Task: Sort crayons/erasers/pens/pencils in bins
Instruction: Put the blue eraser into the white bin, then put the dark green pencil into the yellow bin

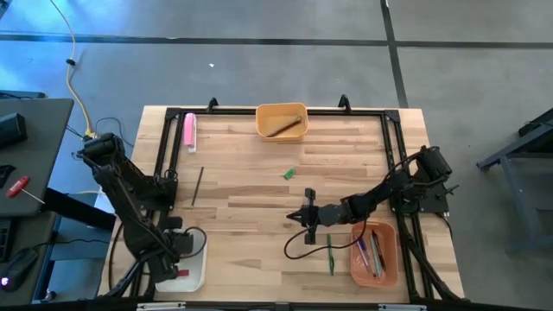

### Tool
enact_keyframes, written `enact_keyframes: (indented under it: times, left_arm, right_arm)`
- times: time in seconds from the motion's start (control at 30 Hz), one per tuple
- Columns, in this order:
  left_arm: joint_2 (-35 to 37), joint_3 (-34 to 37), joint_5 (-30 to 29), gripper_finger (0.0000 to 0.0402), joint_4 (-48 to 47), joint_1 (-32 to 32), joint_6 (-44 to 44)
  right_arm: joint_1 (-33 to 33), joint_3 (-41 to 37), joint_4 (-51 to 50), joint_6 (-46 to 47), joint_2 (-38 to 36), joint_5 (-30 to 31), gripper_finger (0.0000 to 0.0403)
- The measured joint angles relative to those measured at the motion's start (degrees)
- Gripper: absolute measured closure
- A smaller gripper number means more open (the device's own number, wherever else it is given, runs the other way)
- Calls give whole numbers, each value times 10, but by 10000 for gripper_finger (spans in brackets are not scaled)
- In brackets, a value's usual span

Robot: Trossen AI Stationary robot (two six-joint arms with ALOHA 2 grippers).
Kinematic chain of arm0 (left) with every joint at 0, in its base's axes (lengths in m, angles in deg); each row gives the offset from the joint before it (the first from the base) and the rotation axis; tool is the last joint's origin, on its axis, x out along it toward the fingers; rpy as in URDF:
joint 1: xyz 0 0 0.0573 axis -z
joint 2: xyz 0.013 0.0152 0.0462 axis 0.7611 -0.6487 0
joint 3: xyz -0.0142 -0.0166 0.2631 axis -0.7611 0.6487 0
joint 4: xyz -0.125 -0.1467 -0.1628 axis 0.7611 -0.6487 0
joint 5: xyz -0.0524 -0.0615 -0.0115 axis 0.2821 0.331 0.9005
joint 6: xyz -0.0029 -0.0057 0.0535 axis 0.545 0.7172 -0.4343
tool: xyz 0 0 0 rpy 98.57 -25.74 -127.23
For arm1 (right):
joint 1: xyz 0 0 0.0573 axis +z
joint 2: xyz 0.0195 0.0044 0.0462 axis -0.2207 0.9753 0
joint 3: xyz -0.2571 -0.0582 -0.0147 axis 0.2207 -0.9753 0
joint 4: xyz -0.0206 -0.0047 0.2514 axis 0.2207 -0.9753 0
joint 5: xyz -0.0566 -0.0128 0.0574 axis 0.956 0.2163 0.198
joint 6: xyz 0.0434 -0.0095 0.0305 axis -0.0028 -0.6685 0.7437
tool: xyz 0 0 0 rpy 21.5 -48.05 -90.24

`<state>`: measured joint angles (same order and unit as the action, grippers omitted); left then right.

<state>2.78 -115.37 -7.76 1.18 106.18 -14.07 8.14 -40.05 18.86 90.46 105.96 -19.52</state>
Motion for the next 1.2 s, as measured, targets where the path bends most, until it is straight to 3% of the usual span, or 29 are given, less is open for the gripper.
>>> enact_keyframes:
  times: [0.27,0.63,0.97,1.2]
  left_arm:
    - [0,-56,12,294,-58,0,-8]
    - [0,-62,-20,236,-63,-1,13]
    - [0,12,-33,236,-32,-5,31]
    - [0,18,-9,201,-30,-23,23]
  right_arm:
    - [0,0,0,-2,0,0,403]
    - [0,0,0,-13,0,0,403]
    - [-1,0,0,-22,0,0,403]
    - [-3,0,0,-22,0,0,403]
